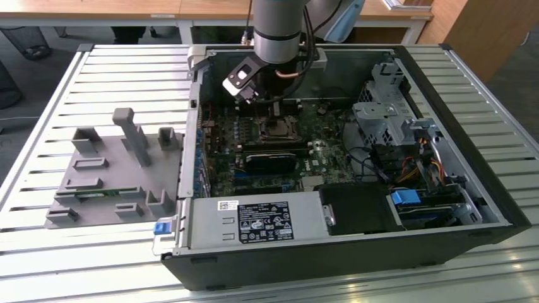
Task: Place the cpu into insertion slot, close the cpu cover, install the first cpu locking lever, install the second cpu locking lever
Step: 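Close the cpu cover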
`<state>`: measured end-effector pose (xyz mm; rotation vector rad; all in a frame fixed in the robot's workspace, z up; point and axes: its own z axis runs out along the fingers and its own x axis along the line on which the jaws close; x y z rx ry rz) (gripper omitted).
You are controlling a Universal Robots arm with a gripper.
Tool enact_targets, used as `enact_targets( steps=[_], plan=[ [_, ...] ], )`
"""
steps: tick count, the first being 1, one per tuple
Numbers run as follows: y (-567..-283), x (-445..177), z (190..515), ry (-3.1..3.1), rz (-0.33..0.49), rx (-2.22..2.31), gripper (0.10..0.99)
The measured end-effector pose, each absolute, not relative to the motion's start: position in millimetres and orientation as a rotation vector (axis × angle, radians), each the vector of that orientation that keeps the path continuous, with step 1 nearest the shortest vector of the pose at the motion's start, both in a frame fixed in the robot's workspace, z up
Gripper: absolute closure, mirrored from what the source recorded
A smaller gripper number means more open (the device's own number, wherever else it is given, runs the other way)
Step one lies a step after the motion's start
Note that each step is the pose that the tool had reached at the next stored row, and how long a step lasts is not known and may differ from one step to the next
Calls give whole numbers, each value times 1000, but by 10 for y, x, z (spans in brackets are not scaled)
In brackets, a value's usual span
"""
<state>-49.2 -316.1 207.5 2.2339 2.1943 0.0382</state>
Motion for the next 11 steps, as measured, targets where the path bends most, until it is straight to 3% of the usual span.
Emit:
enact_targets(
  steps=[11],
  plan=[
    [-3162,-452,1991,2206,35,2222,980]
  ],
)
